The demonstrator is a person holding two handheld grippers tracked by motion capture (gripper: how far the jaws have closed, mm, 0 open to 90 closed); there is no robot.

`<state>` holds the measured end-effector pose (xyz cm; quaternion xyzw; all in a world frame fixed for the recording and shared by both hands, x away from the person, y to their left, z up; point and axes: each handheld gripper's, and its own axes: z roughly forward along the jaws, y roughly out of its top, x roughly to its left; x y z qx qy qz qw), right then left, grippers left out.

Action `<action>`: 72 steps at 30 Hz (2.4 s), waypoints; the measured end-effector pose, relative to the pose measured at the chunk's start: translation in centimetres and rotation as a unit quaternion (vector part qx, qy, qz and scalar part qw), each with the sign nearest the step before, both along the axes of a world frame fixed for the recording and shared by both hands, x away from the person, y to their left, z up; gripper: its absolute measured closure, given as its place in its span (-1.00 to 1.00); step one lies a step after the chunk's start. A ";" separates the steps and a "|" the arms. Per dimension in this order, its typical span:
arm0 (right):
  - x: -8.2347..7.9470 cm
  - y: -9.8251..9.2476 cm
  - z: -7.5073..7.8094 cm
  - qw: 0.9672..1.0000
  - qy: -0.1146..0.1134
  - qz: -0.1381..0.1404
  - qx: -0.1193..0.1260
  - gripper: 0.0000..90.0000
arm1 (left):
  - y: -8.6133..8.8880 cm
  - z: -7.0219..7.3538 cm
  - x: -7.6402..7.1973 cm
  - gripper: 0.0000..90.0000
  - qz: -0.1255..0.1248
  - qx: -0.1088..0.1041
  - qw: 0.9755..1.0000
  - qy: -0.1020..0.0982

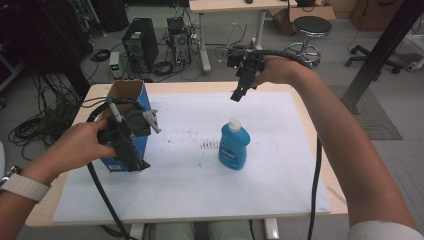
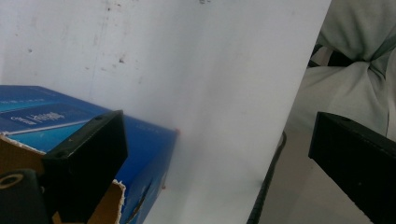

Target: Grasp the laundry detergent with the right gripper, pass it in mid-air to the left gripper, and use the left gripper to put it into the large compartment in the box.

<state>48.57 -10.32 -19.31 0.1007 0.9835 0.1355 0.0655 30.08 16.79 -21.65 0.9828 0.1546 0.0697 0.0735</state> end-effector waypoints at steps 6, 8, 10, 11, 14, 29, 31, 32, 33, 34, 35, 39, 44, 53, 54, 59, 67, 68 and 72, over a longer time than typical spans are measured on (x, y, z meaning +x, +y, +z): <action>-0.2 -0.1 0.3 1.000 -0.001 0.001 -0.003 -0.90 | -0.1 0.0 0.1 -0.88 0.002 0.001 1.000 0.002; -0.3 -0.2 0.4 1.000 -0.001 -0.003 0.001 -0.90 | -0.1 0.0 0.1 -0.88 0.000 0.001 1.000 0.000; -0.4 -0.4 0.6 1.000 -0.001 -0.003 0.000 -0.90 | -0.2 0.0 0.1 -0.88 0.001 0.001 1.000 0.001; -0.5 -0.5 0.7 1.000 -0.001 -0.003 -0.001 -0.90 | -0.2 0.1 0.1 -0.88 0.001 0.001 1.000 0.001; -0.8 -0.6 0.9 1.000 -0.002 -0.004 0.000 -0.90 | -0.1 0.1 0.0 -0.88 0.004 0.002 1.000 0.001; -3.1 -1.1 2.7 1.000 -0.009 -0.011 -0.009 -0.90 | 0.2 0.4 -0.1 -0.88 0.015 0.001 1.000 -0.006; -3.4 -1.2 3.0 1.000 -0.010 -0.013 -0.009 -0.90 | 0.1 0.6 -0.1 -0.88 0.015 0.003 1.000 -0.007; -3.6 -1.3 3.1 1.000 -0.012 -0.012 -0.010 -0.90 | 0.1 0.6 -0.2 -0.88 0.013 0.003 1.000 -0.009; -3.8 -1.4 3.2 1.000 -0.011 -0.012 -0.012 -0.90 | 0.0 0.6 -0.2 -0.88 0.013 0.003 1.000 -0.009; -4.0 -1.5 3.3 1.000 -0.011 -0.013 -0.013 -0.90 | 0.0 0.7 -0.2 -0.88 0.012 0.004 1.000 -0.010; -4.1 -1.6 3.4 1.000 -0.012 -0.014 -0.013 -0.90 | 0.0 0.7 -0.3 -0.88 0.014 0.004 1.000 -0.009; -4.7 -2.0 3.7 1.000 -0.009 -0.020 -0.017 -0.90 | -0.2 0.7 -0.3 -0.88 0.011 0.003 1.000 -0.010; -5.3 -2.5 4.0 1.000 -0.009 -0.024 -0.015 -0.90 | -0.2 0.8 -0.3 -0.88 0.012 0.003 1.000 -0.010; -6.5 -3.0 4.3 0.999 -0.006 -0.036 -0.008 -0.90 | -0.1 0.8 -0.2 -0.88 0.017 0.003 1.000 -0.012; -6.6 -3.0 4.3 0.999 -0.005 -0.038 -0.006 -0.90 | -0.1 0.8 -0.2 -0.88 0.016 0.003 1.000 -0.012; -7.3 -3.1 4.4 0.999 -0.002 -0.043 -0.006 -0.90 | -0.1 0.8 -0.2 -0.88 0.016 0.002 1.000 -0.013; -8.0 -4.0 3.8 0.997 -0.009 -0.071 -0.011 -0.90 | -0.1 0.8 -0.3 -0.88 0.015 0.002 1.000 -0.015; -8.1 -4.1 3.7 0.997 -0.009 -0.071 -0.011 -0.90 | -0.1 0.8 -0.3 -0.88 0.015 0.002 1.000 -0.015; -8.6 -4.5 3.6 0.997 -0.009 -0.075 -0.003 -0.90 | 0.0 0.7 -0.3 -0.88 0.017 0.001 1.000 -0.016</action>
